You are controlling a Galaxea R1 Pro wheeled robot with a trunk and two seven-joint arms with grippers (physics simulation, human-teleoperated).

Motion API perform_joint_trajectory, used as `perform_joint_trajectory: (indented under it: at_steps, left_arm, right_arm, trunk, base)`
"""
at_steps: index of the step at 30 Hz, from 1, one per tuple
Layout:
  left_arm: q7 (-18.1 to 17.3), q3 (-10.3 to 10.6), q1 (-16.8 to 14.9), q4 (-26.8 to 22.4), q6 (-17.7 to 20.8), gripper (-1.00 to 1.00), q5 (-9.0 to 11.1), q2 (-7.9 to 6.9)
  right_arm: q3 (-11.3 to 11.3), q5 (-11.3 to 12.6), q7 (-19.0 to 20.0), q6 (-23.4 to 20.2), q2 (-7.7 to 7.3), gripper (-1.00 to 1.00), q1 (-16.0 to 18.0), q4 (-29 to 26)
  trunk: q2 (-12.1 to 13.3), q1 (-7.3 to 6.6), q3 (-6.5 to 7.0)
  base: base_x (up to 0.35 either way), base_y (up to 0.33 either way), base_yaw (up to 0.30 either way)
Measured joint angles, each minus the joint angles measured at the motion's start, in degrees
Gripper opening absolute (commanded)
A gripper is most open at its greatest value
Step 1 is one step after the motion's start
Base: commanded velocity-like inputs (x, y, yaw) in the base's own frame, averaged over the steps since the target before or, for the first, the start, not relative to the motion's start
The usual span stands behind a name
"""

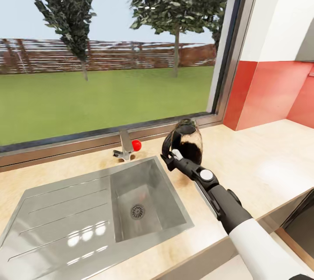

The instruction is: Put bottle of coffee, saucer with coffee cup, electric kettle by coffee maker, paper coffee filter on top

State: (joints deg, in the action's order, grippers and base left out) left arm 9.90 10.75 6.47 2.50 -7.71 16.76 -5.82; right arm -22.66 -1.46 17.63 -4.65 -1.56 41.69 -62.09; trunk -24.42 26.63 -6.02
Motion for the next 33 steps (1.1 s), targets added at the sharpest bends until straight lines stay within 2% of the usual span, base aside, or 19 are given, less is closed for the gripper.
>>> perform_joint_trajectory:
  at_steps: [4, 9, 15, 30, 33]
  left_arm:
    - [0.1, -0.4, 0.0, -0.2, 0.1, 1.00, 0.3, 0.10]
    - [0.1, -0.4, 0.0, -0.4, 0.1, 1.00, 0.4, 0.15]
    - [0.3, -0.4, -0.1, -0.5, 0.1, 1.00, 0.7, 0.19]
    - [0.3, -0.5, -0.1, -0.5, 0.1, 1.00, 0.7, 0.26]
    - [0.3, -0.5, -0.1, -0.5, 0.1, 1.00, 0.7, 0.26]
  right_arm:
    - [-0.1, -0.1, 0.3, -0.1, -0.15, -1.00, -0.8, -5.3]
    - [0.0, -0.1, 2.5, -1.9, -0.24, -1.00, -1.8, -6.3]
    - [-0.1, 0.0, 3.0, -2.3, -0.25, -1.00, -1.8, -6.3]
    - [-0.1, -0.1, 3.1, -2.3, -0.23, -1.00, -1.8, -6.2]
    - [-0.1, -0.1, 3.1, -2.3, -0.24, -1.00, -1.8, -6.2]
  trunk:
    - [0.0, 0.03, -0.01]
    - [0.0, 0.04, -0.20]
    - [0.0, 0.03, -0.52]
    - [0.0, 0.01, -1.32]
    - [0.0, 0.04, -1.42]
  base:
    - [-0.305, 0.000, 0.002]
    - [-0.333, 0.000, 0.156]
    - [-0.301, 0.082, 0.225]
    - [-0.025, 0.026, 0.232]
    - [-0.255, 0.000, 0.255]
